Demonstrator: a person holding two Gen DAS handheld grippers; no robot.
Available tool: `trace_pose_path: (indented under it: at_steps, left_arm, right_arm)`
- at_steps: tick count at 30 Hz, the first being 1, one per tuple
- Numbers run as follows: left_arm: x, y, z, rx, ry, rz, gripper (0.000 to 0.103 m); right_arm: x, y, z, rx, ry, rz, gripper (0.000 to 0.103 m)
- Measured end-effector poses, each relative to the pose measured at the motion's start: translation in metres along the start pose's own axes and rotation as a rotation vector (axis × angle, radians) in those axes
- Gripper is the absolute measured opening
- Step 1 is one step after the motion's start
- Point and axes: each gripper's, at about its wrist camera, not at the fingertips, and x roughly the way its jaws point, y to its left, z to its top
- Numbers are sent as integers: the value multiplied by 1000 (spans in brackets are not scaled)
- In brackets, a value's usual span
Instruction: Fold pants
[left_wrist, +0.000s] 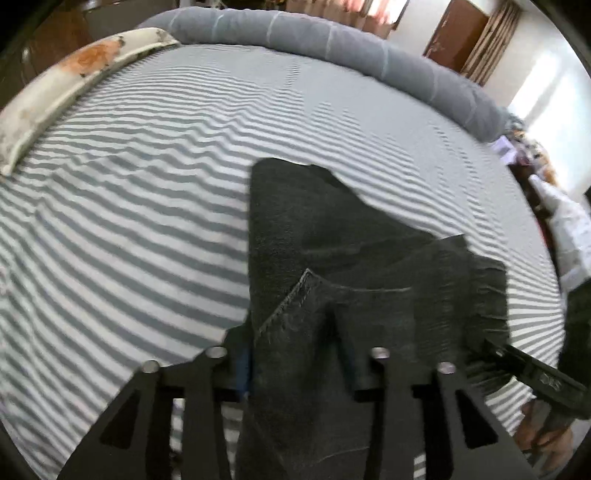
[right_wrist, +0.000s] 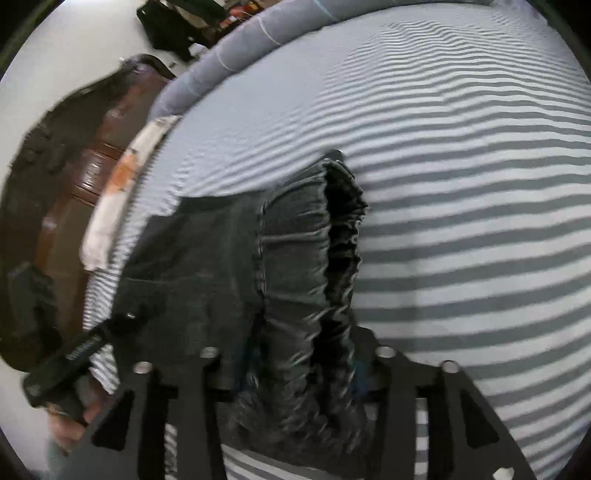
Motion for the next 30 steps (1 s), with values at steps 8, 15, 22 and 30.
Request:
trace_pose_path:
  at_steps: [8, 15, 22, 30]
  left_arm:
    - [-24, 19, -37, 73, 18, 93, 51]
    - [-22, 2, -70, 205, -14, 235, 55]
    - [-55, -16, -86, 251, -81, 276, 62]
    - [-102, -16, -106, 203, -146, 252, 83]
  right_arm:
    - [-26, 7, -42, -60, -42, -78, 67]
    - [-12, 11, -47, -53, -33, -181, 70]
    - [-41, 54, -54, -159, -66, -303, 74]
    - [-88, 86, -83, -208, -161, -317, 99]
